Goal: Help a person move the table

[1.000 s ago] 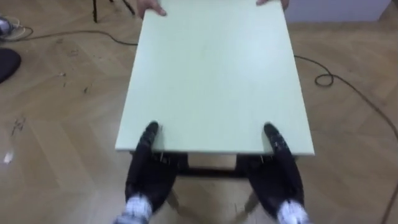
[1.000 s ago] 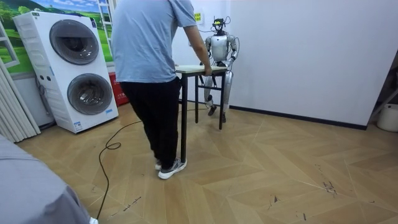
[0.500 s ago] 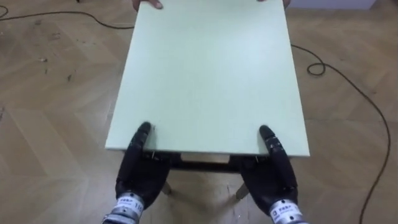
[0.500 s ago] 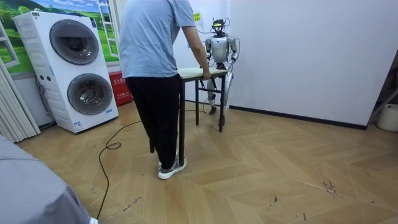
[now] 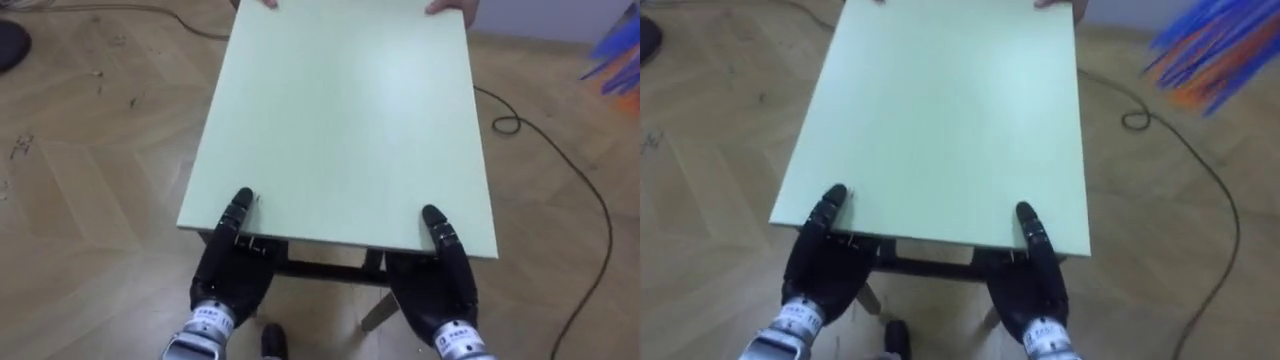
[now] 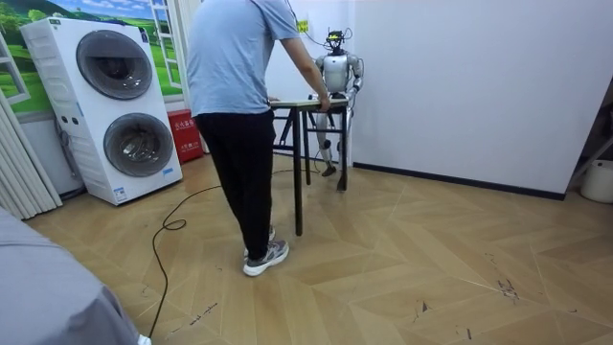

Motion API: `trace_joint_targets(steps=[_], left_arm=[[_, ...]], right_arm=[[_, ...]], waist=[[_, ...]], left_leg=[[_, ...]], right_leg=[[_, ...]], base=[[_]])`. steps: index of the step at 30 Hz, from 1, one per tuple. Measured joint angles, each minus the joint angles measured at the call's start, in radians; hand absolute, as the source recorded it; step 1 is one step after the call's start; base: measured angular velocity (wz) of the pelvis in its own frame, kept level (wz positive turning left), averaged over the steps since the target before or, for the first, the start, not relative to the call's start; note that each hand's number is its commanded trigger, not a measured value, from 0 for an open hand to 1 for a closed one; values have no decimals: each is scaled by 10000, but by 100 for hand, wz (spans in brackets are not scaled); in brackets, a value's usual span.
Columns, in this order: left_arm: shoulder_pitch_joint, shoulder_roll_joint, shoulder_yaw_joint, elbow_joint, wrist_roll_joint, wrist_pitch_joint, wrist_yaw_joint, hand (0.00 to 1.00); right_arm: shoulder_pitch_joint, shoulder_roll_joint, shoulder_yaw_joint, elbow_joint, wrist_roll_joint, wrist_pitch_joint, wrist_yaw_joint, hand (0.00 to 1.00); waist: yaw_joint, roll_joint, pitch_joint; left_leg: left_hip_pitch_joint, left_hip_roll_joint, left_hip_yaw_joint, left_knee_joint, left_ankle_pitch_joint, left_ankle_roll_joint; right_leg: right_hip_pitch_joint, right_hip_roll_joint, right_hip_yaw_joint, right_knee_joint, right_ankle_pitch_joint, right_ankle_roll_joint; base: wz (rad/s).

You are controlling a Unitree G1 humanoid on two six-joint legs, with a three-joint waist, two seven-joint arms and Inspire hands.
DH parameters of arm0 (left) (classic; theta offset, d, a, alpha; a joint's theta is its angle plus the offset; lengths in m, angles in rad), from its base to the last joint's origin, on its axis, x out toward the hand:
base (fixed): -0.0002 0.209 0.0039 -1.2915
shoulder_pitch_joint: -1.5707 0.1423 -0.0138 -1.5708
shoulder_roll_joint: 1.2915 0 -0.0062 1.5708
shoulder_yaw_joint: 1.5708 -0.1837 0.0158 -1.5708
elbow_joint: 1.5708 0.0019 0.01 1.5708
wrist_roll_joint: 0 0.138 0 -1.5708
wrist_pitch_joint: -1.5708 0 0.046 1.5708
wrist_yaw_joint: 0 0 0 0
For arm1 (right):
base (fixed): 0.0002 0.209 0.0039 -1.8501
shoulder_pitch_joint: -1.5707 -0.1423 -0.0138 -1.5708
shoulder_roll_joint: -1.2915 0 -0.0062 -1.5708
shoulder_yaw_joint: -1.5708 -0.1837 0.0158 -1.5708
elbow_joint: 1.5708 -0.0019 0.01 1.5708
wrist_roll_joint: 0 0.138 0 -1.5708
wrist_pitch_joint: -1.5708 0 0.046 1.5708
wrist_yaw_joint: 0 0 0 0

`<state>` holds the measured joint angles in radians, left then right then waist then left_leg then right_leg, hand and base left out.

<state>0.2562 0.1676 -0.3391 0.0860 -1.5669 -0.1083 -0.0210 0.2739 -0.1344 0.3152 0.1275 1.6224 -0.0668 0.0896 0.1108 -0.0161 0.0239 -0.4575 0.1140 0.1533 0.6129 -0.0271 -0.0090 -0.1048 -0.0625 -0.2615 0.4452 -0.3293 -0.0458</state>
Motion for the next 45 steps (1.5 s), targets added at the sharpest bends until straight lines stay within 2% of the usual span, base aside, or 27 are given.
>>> trace_joint_targets(steps=[2,4,7,8,10,12,15,16,17,18,19,20,21,24,26,29,30,31,32,33,34,35,36,37,38,42,45], left_arm=[[35,-65,4,-7,-9,15,0,100],[32,-185,23,-90,-12,19,1,100],[31,-415,72,-135,8,16,77,100],[25,-476,133,-132,4,25,100,100],[46,-571,190,-122,-47,71,385,100],[27,-596,208,-129,36,92,337,100],[-90,-988,259,70,268,86,323,100],[-160,-1002,121,240,269,60,352,100],[36,-812,77,208,155,-85,93,100],[184,-642,106,11,-5,-147,-97,100],[306,-460,128,-256,-162,-250,-240,100],[219,-594,181,-80,-211,-236,-252,100],[122,-821,234,200,-426,-152,-245,100],[-15,-858,197,196,-850,-234,-324,100],[55,-856,142,213,-1163,-231,-319,100],[299,-1116,197,242,-1494,-217,-326,100],[420,-1157,250,245,-1653,-213,-364,100],[604,-1187,401,304,-1729,-161,-405,100],[692,-1235,516,378,-1726,-87,-427,100],[870,-1253,605,418,-1611,35,-485,100],[981,-1146,598,443,-1438,141,-485,100],[1031,-1033,599,441,-1382,166,-507,100],[1086,-844,615,434,-1205,189,-516,100],[1036,-690,754,304,-1022,221,-512,100],[963,-642,839,273,-919,249,-510,100],[720,-647,895,265,-802,424,-254,100],[667,-649,857,258,-653,396,-251,100]], right_arm=[[-15,-84,19,-16,-10,-18,0,100],[-118,-148,63,-146,-78,-168,-2,100],[-169,-206,109,-251,-223,-436,-3,100],[-242,-264,141,-240,-234,-457,-20,100],[-217,-438,528,-257,-230,-859,-67,100],[-189,-347,575,-288,-196,-1010,-28,100],[-432,-454,569,-181,-147,-1065,-131,100],[-287,-596,551,-173,-15,-1156,-159,100],[-213,-524,645,-188,-55,-1044,-170,100],[-266,-330,788,-229,-139,-1069,-170,100],[-215,-229,1018,-540,-296,-1244,-174,100],[-285,-376,962,-536,-317,-1278,-185,100],[-622,-568,968,-289,-334,-1248,-222,100],[-1241,-807,996,-235,-459,-1125,-274,100],[-1482,-975,1051,-227,-471,-1033,-481,100],[-1736,-987,1098,-86,-531,-832,-570,100],[-1852,-993,1201,-2,-554,-762,-570,100],[-2057,-1001,1334,201,-580,-573,-603,100],[-2073,-988,1341,267,-622,-424,-670,100],[-1832,-959,1264,296,-774,-278,-645,100],[-1383,-861,991,291,-902,-149,-439,100],[-1218,-802,906,291,-904,-21,-368,100],[-968,-756,860,291,-902,96,-296,100],[-924,-644,852,275,-852,189,-244,100],[-925,-542,837,248,-846,170,-244,100],[-868,-385,852,235,-750,-211,-270,100],[-834,-386,940,231,-578,-453,-293,100]], waist=[[-118,57,13],[-309,258,51],[-460,588,62],[-445,616,92],[-558,600,50],[-709,463,-136],[-450,842,-48],[-684,785,34],[-690,863,-106],[-677,740,-126],[-684,612,-33],[-697,947,41],[-542,1286,46],[-652,1109,-5],[-904,1020,0],[-1317,893,-13],[-1546,834,-6],[-1900,759,10],[-2016,743,3],[-2026,741,34],[-1891,702,54],[-1873,684,29],[-1856,721,-39],[-1877,545,-129],[-1883,499,-122],[-1757,324,-106],[-1572,261,-66]], left_leg=[[263,36,-221,1514,-1128,-9],[1107,450,-171,2880,-2070,-98],[2467,809,-205,3069,-2279,-296],[2500,746,-189,2767,-2353,-418],[3161,25,-629,1076,-2221,-583],[3624,-260,-1034,-343,-2047,-975],[4317,76,-1008,-682,-2190,-799],[4970,43,-1020,-1349,-2066,-717],[4961,425,-1017,-1299,-2197,-773],[4878,532,-1021,-1072,-2373,-984],[4679,523,-971,42,-3041,-1345],[4546,699,-1098,606,-3461,-1319],[4267,478,-1487,1155,-3932,-1152],[3626,-685,-2065,1319,-4096,-964],[3545,-1210,-2032,1246,-4085,-942],[3520,-1959,-1309,861,-3630,-244],[3594,-2191,-1115,599,-3088,-23],[3674,-2158,-891,270,-2331,376],[3728,-2158,-812,71,-2134,624],[3847,-2001,-817,-111,-1874,983],[3907,-1712,-905,-118,-1774,982],[3876,-1576,-1010,-99,-1746,949],[3595,-1330,-1305,34,-1721,807],[3144,-1191,-1631,315,-1629,205],[2920,-1135,-1694,449,-1618,-97],[3065,-936,-1135,-268,-1568,23],[3100,-862,-946,-422,-1569,26]], right_leg=[[-46,-39,-562,-42,127,-120],[-187,65,-1144,-107,259,-248],[-397,122,-1613,185,267,-282],[-485,98,-1574,413,264,-286],[-890,103,-647,775,679,-722],[-867,143,91,-147,1052,-618],[-1129,182,-167,1002,1083,-565],[-2103,61,-75,2961,1047,-664],[-2801,1008,459,1960,1021,-780],[-3008,1353,582,856,1468,-976],[-3282,1283,210,-195,3153,-1683],[-3238,1379,-130,17,2833,-1720],[-3397,1445,-789,150,2843,-1819],[-3544,946,-1968,-762,3051,-2227],[-3415,500,-2657,-1110,3198,-1919],[-3294,-225,-3306,-1509,3975,-878],[-3211,-444,-3317,-1707,4493,-402],[-3127,-465,-2637,-2000,5222,66],[-3107,-371,-1856,-2151,5687,374],[-3148,-273,-360,-1305,5468,445],[-3116,-331,222,604,4065,384],[-2981,-432,429,1387,3445,354],[-2405,-550,1180,2107,2659,479],[-1747,-620,1907,1701,2329,646],[-1606,-539,1976,1282,2359,643],[-617,-761,1693,-776,2531,592],[-497,-848,1764,-1036,2651,617]], base=[[7],[21],[1],[-15],[23],[35],[13],[45],[15],[-14],[0],[-23],[-47],[-29],[-19],[-26],[-16],[-17],[6],[8],[14],[18],[39],[48],[52],[22],[12]])
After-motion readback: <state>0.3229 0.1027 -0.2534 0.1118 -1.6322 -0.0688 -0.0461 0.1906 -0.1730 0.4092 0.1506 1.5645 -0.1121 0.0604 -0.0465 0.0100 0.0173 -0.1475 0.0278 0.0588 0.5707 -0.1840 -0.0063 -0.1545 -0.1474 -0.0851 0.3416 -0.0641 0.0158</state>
